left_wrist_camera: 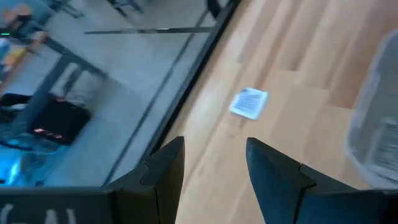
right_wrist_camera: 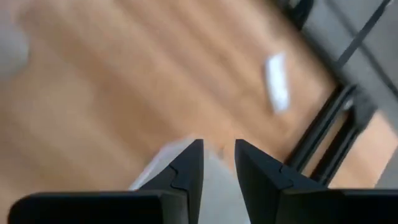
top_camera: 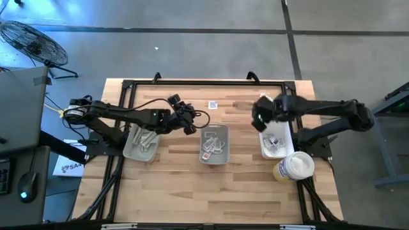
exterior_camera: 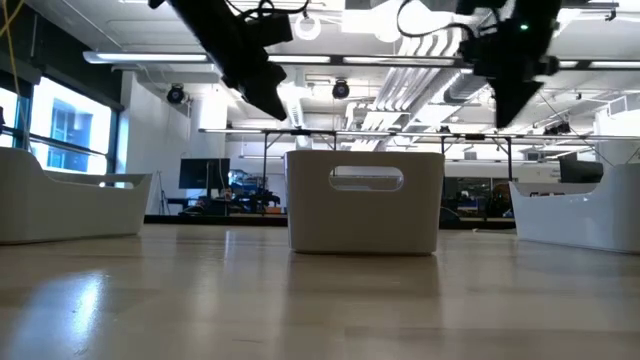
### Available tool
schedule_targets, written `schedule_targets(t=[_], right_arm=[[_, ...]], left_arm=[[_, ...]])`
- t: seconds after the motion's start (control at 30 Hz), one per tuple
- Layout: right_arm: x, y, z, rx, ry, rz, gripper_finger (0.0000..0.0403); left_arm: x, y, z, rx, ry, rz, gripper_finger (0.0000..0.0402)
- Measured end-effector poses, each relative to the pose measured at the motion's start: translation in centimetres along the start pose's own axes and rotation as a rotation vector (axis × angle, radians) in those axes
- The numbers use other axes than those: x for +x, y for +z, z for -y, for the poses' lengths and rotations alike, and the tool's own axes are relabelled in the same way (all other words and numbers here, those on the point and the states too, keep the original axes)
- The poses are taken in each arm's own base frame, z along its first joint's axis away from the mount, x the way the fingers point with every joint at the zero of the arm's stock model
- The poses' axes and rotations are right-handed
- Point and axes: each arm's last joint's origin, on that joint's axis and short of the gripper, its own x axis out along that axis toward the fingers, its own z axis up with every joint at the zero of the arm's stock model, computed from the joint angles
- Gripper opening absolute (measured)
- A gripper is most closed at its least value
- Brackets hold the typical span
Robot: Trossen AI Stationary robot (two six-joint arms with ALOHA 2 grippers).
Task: Pick & Place First Aid Supplies
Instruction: Put the bandage pack into the left gray bin
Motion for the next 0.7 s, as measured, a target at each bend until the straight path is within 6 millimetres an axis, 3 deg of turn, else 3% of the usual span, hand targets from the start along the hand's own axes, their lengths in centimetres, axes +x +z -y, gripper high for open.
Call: schedule_targets(t=[0.1,0.2,0.43,0.7], right_arm=[[0.0,1.9,1.3,0.051,-0.022,0.075,0.0085],[1.3,3.4,2.7,0.118,-0.026,0.101,0.0087],[8.3,5.6,4.7,0.179,-0.111,0.018,0.0122],[15.9,7.5,6.8,0.180,-0.104,-0.199,0.0142]], left_arm=[[0.0,0.0,0.2,-0.007,-0.066,0.001,0.0167],[0.0,0.0,0.3,-0.007,-0.102,0.002,0.0167],[-0.1,0.0,0.6,-0.002,-0.188,0.004,0.0167],[-0.1,-0.3,0.6,0.022,-0.190,-0.020,0.0167]])
